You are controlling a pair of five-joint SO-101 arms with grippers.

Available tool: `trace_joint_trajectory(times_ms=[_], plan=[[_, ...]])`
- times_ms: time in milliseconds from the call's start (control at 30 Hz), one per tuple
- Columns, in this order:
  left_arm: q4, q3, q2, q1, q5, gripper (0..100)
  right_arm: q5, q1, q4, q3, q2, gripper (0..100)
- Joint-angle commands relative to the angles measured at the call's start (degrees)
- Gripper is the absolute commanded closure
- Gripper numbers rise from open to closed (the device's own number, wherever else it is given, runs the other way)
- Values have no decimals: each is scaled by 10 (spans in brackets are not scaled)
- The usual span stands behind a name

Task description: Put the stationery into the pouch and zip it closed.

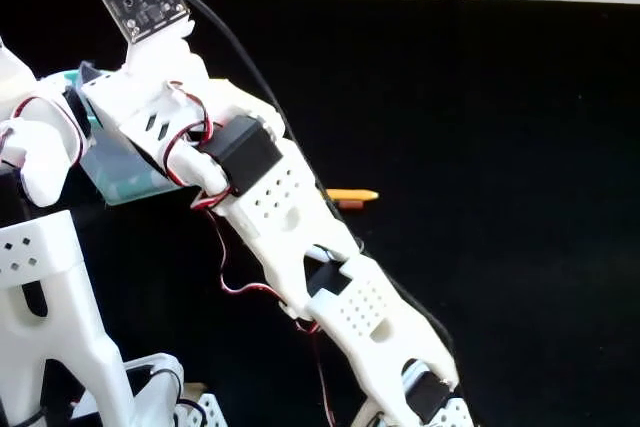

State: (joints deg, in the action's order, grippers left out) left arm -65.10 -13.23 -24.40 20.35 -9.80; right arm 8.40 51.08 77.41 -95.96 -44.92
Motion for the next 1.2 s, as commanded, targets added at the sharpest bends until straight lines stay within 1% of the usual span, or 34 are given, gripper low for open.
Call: trace_joint_trajectory(times_ms=[0,333,500,800,1067,1167], plan=[[-3,-30,39,0,1,993,-1,-7,15,-55,50,735],[-3,-30,39,0,1,993,-2,-23,52,-55,117,735],[-3,-30,38,0,1,993,-54,-22,104,-54,148,735],[-3,-31,39,0,1,993,-154,-23,233,-53,163,735],[-3,-31,39,0,1,993,-217,-28,237,-49,163,735],[-3,-31,39,0,1,993,-225,-48,237,-48,162,735]])
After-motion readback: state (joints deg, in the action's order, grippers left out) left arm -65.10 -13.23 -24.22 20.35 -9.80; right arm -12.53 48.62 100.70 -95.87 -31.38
